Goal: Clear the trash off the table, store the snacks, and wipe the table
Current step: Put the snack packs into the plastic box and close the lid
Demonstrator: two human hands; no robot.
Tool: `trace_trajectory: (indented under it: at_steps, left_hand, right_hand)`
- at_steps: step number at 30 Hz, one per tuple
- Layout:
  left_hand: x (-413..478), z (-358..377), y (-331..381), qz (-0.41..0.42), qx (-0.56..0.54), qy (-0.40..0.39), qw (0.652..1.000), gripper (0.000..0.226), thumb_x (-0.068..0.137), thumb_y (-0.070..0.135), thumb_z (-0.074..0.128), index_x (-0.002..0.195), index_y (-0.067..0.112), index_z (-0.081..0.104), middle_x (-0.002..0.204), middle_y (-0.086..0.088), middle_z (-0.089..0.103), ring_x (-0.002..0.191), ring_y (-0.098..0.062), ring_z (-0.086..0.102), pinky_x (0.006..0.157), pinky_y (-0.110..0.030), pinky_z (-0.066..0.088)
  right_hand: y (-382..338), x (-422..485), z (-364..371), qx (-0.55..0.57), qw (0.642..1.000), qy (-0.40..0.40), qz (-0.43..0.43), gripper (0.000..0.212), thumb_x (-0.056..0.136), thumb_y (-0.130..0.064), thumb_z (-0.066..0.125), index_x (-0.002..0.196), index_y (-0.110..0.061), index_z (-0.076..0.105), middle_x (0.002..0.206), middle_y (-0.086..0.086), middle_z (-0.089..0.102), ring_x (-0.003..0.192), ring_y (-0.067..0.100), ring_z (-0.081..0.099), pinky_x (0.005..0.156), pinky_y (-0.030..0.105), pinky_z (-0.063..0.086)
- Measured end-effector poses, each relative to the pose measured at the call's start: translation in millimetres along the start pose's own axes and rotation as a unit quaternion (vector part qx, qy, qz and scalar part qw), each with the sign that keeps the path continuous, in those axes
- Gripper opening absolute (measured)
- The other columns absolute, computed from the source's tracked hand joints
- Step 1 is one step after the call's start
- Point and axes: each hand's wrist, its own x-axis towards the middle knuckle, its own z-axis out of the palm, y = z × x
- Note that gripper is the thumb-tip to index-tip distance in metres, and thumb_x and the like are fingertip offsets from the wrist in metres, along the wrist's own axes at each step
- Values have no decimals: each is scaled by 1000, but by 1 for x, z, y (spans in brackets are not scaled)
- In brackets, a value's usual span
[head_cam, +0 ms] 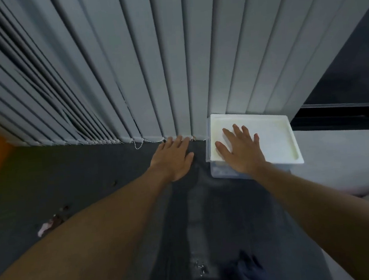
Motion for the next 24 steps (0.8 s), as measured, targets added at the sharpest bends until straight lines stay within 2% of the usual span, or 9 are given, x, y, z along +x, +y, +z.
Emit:
trace_trajectory:
  at_steps: [7, 16, 19, 24]
  left_hand:
    - [-44, -8, -31, -21, 9, 13, 1000, 63, 106, 46, 23, 161, 18, 9, 168, -7, 10, 154, -30, 8, 124, -45, 10]
    - [-78, 25, -35, 9, -16, -13, 1000, 63, 105, 48, 23, 161, 23, 7, 168, -4, 7, 154, -29, 5, 125, -44, 7]
    - [-90, 31, -38, 21, -18, -20, 999, 63, 105, 48, 22, 161, 24, 6, 168, -4, 6, 155, -29, 4, 125, -44, 6]
    - [-114, 30, -56, 25, -17, -11, 999, 63, 105, 48, 21, 161, 24, 6, 168, -4, 5, 155, -28, 3, 125, -44, 5]
  right_hand:
    - [-40, -24, -5, 35, 999, 15, -24, 64, 98, -63, 26, 152, -28, 31, 163, 2, 24, 152, 26, 11, 122, 53, 8]
    - [-56, -90, 4, 66, 997, 27, -36, 56, 101, -54, 37, 147, -22, 43, 152, 4, 44, 145, 27, 29, 119, 48, 23]
    - [-59, -108, 10, 71, 996, 32, -33, 55, 101, -52, 41, 147, -22, 42, 151, 3, 44, 146, 28, 28, 119, 47, 20]
    - [-76, -121, 16, 52, 998, 33, -23, 60, 99, -59, 34, 147, -24, 40, 153, 3, 42, 146, 28, 29, 119, 52, 22]
